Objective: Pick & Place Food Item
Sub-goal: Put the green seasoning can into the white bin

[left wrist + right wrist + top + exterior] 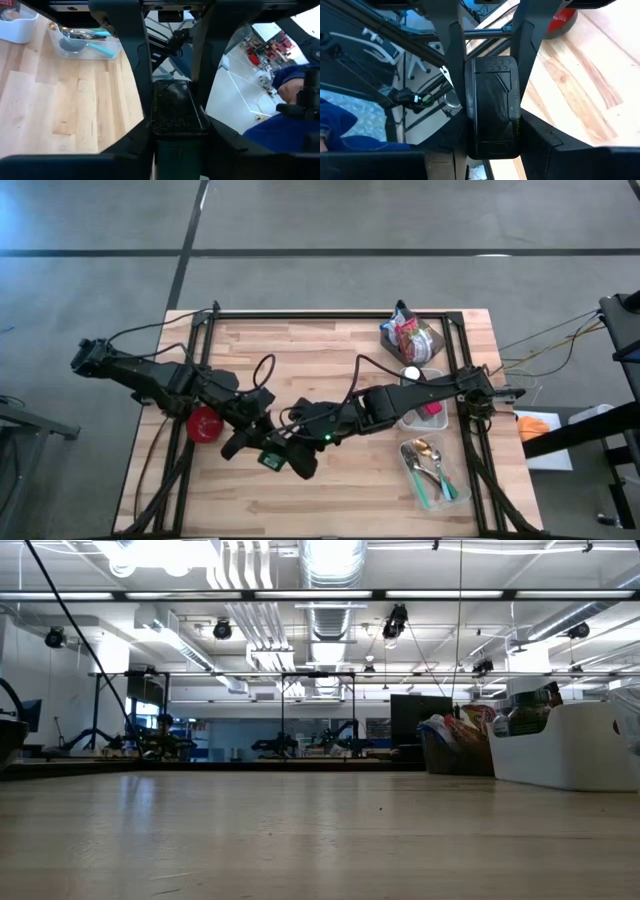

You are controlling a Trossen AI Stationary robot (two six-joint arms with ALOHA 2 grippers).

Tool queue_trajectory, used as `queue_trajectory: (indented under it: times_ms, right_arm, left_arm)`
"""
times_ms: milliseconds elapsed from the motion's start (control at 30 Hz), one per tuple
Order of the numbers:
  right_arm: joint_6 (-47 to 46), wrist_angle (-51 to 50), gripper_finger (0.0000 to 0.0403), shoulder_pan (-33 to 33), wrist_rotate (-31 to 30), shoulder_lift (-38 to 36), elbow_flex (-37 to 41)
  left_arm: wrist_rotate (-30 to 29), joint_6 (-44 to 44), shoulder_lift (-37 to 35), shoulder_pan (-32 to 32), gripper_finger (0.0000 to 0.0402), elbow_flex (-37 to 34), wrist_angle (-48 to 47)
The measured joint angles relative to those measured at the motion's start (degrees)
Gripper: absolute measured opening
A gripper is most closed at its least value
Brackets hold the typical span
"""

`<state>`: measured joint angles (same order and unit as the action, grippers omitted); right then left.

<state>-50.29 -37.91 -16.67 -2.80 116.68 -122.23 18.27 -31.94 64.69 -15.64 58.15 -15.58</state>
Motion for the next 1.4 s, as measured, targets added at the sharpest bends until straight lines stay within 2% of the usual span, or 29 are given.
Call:
queue_trajectory:
  times_ms: [333, 467, 567, 833, 1067, 1400]
  right_arm:
    - [-3.2, -0.9, 0.0124, -0.1, -2.8, 0.2, -0.1]
    - [-4.3, -0.9, 0.0124, -0.2, -3.7, 0.2, -0.1]
    - [-5.9, -1.7, 0.0124, -0.2, -4.4, 0.2, -0.1]
    - [-10.9, -13.3, 0.0124, -0.9, -11.4, -1.3, -0.1]
    - [-15.6, -29.7, 0.0124, -1.9, -16.0, -5.2, -0.1]
    - [-28.5, -52.7, 0.0124, -5.7, -20.0, -11.1, 0.4]
  left_arm:
    - [-1.1, -2.9, -0.3, 0.1, 0.0305, 0.2, 0.4]
    - [-0.6, -4.7, -0.8, 0.9, 0.0355, 0.2, 0.3]
    - [-0.6, -6.0, -1.7, 2.3, 0.0378, 0.2, -0.7]
    - [-0.9, -8.6, -6.7, 4.9, 0.0390, 0.1, -5.7]
    - [-3.3, -7.0, -9.5, 4.9, 0.0391, -0.1, -9.1]
    - [-4.6, -5.2, -10.9, 4.9, 0.0391, -0.4, -11.5]
